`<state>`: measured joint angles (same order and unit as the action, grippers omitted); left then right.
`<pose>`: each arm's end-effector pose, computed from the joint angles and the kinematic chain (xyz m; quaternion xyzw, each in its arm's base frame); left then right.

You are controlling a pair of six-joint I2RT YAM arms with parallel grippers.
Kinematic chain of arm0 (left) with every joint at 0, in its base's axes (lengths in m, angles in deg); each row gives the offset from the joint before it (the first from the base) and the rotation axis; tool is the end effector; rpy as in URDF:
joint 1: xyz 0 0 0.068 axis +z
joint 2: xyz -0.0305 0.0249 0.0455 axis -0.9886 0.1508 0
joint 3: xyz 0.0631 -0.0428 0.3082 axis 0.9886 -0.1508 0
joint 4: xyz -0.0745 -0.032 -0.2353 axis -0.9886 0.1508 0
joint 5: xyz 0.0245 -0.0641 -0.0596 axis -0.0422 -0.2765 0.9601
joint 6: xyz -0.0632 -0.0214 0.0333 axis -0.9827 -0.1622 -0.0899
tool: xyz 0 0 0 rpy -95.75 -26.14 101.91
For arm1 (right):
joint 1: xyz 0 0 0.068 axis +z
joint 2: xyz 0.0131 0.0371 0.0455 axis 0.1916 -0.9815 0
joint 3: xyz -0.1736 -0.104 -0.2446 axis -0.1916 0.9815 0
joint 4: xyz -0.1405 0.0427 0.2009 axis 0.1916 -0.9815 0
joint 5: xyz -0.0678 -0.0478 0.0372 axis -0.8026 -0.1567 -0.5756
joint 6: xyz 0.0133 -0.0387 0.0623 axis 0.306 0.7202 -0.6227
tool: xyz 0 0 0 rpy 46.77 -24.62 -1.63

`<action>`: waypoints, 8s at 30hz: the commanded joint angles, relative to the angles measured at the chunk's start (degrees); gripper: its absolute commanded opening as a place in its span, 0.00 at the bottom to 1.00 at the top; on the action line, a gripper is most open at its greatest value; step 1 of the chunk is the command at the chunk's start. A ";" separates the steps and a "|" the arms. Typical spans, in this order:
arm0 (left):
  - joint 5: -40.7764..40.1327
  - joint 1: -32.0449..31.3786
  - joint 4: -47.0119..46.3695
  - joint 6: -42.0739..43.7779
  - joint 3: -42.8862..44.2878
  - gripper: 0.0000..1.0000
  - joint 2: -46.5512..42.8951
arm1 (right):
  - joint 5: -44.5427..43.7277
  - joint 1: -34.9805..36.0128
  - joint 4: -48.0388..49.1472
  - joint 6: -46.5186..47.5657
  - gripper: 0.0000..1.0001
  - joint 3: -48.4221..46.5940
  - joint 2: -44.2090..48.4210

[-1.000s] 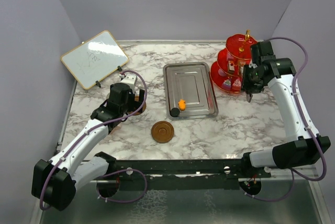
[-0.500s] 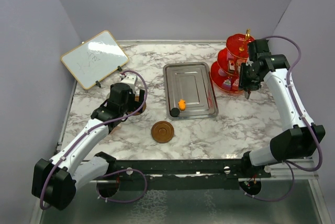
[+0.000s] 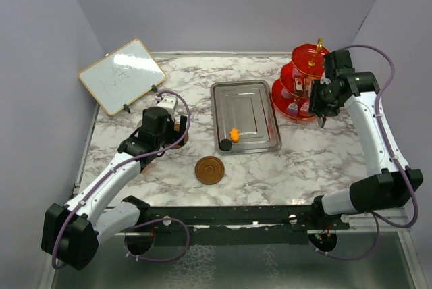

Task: Serve the afternoon tea
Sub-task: Place the desert on the desert table, then pick up the desert from the tray, then place the desert on the desert table.

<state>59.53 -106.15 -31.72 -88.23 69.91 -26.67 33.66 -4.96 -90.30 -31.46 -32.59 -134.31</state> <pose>0.1879 -0.0729 0.2801 0.0749 0.8823 -0.0459 0.4625 0.2538 0.0197 0.3815 0.0986 0.9731 -0.0178 0.2074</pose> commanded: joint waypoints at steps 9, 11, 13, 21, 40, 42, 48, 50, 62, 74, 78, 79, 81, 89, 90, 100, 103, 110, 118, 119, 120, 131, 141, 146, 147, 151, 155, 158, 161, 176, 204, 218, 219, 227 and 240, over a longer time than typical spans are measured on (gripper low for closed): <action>-0.16 0.28 -1.14 0.27 1.74 0.99 -0.15 | 8.92 -0.38 -1.41 -1.55 0.38 2.71 12.09; -0.75 0.21 -1.48 0.43 1.56 0.99 -0.52 | 11.72 -0.38 -0.59 -1.66 0.38 3.80 13.80; -1.12 0.31 -1.71 0.51 1.45 0.99 -0.70 | 14.59 -0.37 0.29 -1.68 0.38 5.07 15.42; -3.71 0.22 -1.79 0.49 0.73 0.99 -2.23 | 25.99 -0.37 4.21 1.02 0.37 9.05 19.17; -13.01 0.28 -4.10 0.87 -2.44 0.99 -8.09 | 41.35 1.23 10.76 3.35 0.36 15.53 24.90; -13.60 0.21 -3.82 0.81 -2.12 0.99 -8.25 | 41.45 2.79 10.87 3.73 0.36 15.08 24.37; -13.54 0.21 -2.80 1.17 -1.34 0.99 -9.84 | 42.07 7.71 11.18 4.74 0.35 14.24 22.46; -13.77 0.24 -2.37 0.09 -1.04 0.99 -10.71 | 41.85 9.43 11.22 5.21 0.35 14.30 21.69; -12.60 0.25 0.62 -0.12 0.82 0.99 -12.01 | 40.90 16.00 14.47 6.89 0.35 17.13 19.23; -10.55 0.34 2.88 -1.39 2.32 0.99 -13.65 | 35.08 19.49 15.40 6.52 0.34 20.87 15.89; -9.85 0.33 3.17 -0.67 1.79 0.99 -14.30 | 31.39 19.77 15.33 5.49 0.34 22.89 15.50; -9.83 0.26 3.68 -0.89 2.26 0.99 -14.14 | 31.09 19.94 15.41 5.24 0.34 23.34 14.99; -9.71 0.24 3.88 -1.16 2.52 0.99 -14.34 | 30.24 20.71 15.91 4.83 0.34 24.44 13.93; -9.91 0.27 3.82 -0.70 2.09 0.99 -16.11 | 19.20 25.89 14.34 2.84 0.33 25.50 8.02; -9.93 0.26 3.84 -0.70 2.07 0.99 -16.13 | 18.91 25.98 14.37 2.81 0.33 25.47 7.79; -8.99 0.36 3.87 -0.28 2.33 0.99 -15.21 | 18.56 28.57 15.42 2.96 0.33 23.36 4.01; -9.52 0.34 3.98 -0.26 2.26 0.99 -15.94 | 19.66 28.87 15.42 2.91 0.34 22.71 3.40; -8.31 0.26 3.86 -0.35 2.28 0.99 -15.93 | 18.73 29.92 15.99 1.80 0.36 22.44 1.82; -8.47 0.29 3.83 -0.29 2.24 0.99 -15.95 | 17.46 30.60 16.84 1.80 0.39 20.59 -1.30; -8.49 0.23 3.86 -0.26 2.24 0.99 -15.95 | 16.95 30.75 16.87 1.85 0.39 20.46 -1.85; -8.49 0.31 3.90 -0.30 2.24 0.99 -15.95 | 15.85 30.89 16.73 1.79 0.39 20.16 -2.57; -8.29 0.23 3.87 -0.26 2.24 0.99 -15.60 | 8.64 31.62 14.71 2.03 0.40 18.90 -5.15; -8.31 0.30 3.86 -0.17 2.15 0.99 -15.53 | 8.91 31.62 16.03 3.28 0.40 19.21 -6.74; -8.30 0.28 3.87 -0.17 2.15 0.99 -15.34 | 7.57 31.62 15.36 2.95 0.38 18.57 -6.05; -8.31 0.30 3.86 -0.12 2.15 0.99 -15.34 | 7.35 31.62 15.36 2.86 0.37 18.43 -5.66; -8.39 0.33 3.89 -0.08 2.15 0.99 -15.33 | 6.88 31.62 15.03 2.30 0.28 16.93 -3.62; -8.23 0.34 3.82 -0.08 2.15 0.99 -15.37 | 5.81 31.62 14.13 1.54 0.24 15.00 -1.65; -8.22 0.35 3.84 -0.08 2.15 0.99 -15.29 | 4.43 31.62 13.73 1.21 0.22 13.34 -0.02; -8.22 0.30 3.89 -0.11 2.15 0.99 -15.32 | 3.68 31.62 13.41 1.23 0.21 10.77 1.57; -7.79 0.27 3.77 -0.26 2.07 0.99 -15.14 | -10.92 27.42 8.83 0.27 0.18 -6.37 3.36; -7.71 0.29 3.65 -0.27 1.89 0.99 -14.80 | -6.06 11.62 10.75 5.85 0.18 -9.28 4.29; -7.34 0.33 3.61 -0.26 1.98 0.99 -14.50 | -3.54 7.28 10.52 5.73 0.18 -8.70 2.39; -7.39 0.31 3.64 -0.28 1.92 0.99 -14.52 | -3.53 7.27 10.62 5.73 0.18 -8.35 2.39; -7.35 0.35 3.62 -0.17 1.98 0.99 -14.23 | -6.34 7.23 11.06 4.95 0.19 -6.07 1.17; -7.22 0.26 3.61 -0.17 1.90 0.99 -14.12 | -6.34 6.57 11.17 4.97 0.24 -5.86 0.35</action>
<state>51.29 -106.15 -27.37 -88.82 70.72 -40.74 28.22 1.95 -81.23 -26.46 -38.54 -133.37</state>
